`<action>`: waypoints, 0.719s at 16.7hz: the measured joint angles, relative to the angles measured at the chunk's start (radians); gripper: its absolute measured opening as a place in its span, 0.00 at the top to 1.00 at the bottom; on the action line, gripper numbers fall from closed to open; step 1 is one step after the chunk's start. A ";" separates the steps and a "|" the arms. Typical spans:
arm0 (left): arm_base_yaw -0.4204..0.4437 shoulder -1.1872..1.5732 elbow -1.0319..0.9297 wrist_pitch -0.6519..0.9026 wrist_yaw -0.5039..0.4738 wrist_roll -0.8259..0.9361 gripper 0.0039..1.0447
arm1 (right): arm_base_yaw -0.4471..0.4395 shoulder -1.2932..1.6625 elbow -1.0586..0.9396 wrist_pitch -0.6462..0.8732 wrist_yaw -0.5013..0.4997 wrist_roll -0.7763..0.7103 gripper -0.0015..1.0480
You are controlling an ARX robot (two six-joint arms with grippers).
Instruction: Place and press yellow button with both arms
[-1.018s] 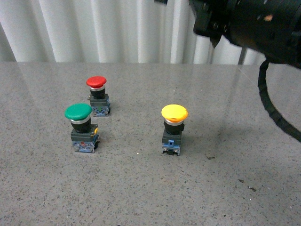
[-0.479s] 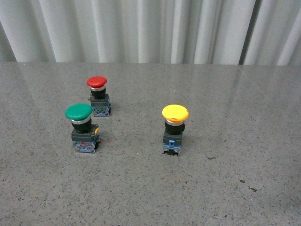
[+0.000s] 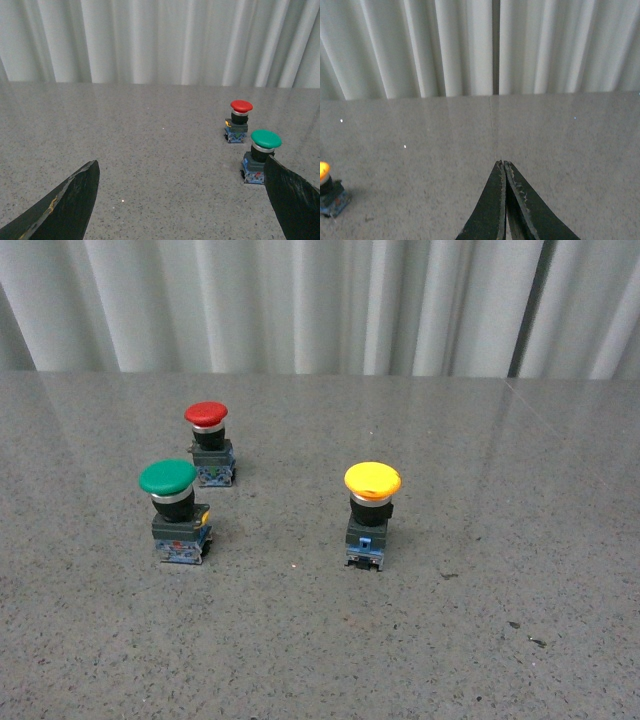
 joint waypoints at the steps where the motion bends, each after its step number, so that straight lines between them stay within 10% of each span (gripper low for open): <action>1: 0.000 0.000 0.000 0.000 0.000 0.000 0.06 | -0.005 -0.018 -0.026 -0.014 -0.002 -0.002 0.98; 12: 0.000 0.000 0.000 0.000 0.001 0.000 0.06 | 0.001 -0.224 -0.126 -0.103 -0.007 -0.009 0.98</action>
